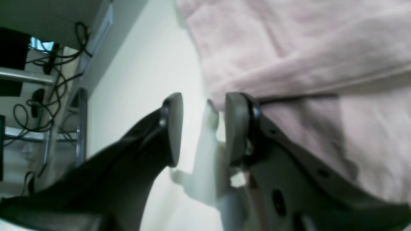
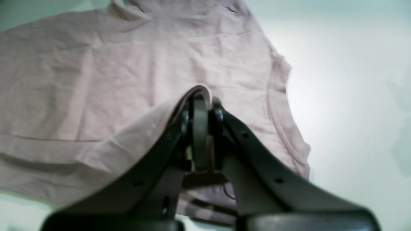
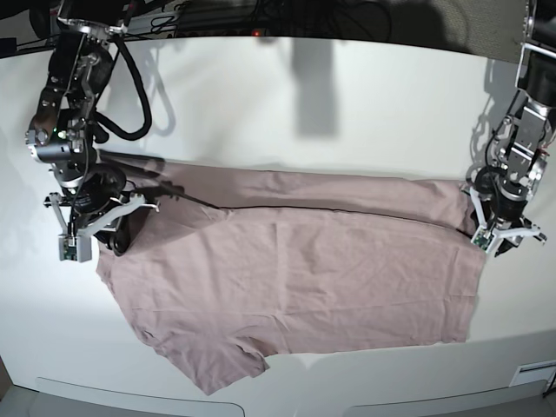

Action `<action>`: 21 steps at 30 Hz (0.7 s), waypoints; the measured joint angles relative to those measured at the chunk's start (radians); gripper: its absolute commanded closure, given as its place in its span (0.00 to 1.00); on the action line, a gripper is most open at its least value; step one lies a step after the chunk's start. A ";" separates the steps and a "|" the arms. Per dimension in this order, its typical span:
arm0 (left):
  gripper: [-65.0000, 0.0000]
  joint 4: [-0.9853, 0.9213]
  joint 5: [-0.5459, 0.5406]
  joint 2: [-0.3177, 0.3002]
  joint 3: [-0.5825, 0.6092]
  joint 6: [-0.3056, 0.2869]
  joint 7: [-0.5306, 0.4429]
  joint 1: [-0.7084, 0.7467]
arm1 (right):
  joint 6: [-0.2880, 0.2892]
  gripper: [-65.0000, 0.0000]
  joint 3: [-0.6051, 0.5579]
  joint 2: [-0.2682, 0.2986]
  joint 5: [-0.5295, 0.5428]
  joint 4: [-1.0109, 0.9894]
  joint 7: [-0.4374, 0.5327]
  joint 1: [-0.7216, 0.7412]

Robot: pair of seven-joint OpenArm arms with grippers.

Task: Fold the T-shirt properly
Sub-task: 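Drag the held shoulder edge with both grippers toward the hem, then lower the folded edge and open both grippers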

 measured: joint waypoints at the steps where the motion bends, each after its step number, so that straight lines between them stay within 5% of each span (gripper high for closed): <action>1: 0.67 0.000 0.000 0.002 0.000 0.000 0.000 -0.005 | 0.000 1.00 0.000 0.000 0.001 0.000 0.000 0.000; 7: 0.67 0.000 0.000 0.002 0.000 -0.001 0.001 -0.014 | 0.000 1.00 0.000 0.000 0.000 0.000 0.000 0.000; 12: 0.67 0.049 0.000 -0.010 0.000 0.000 0.197 -0.026 | 0.000 1.00 0.000 0.000 0.000 0.000 0.000 0.000; 21: 0.67 0.292 -0.003 -0.120 -0.001 0.008 0.291 0.064 | 0.000 1.00 0.000 0.000 -0.001 0.000 -0.001 -0.001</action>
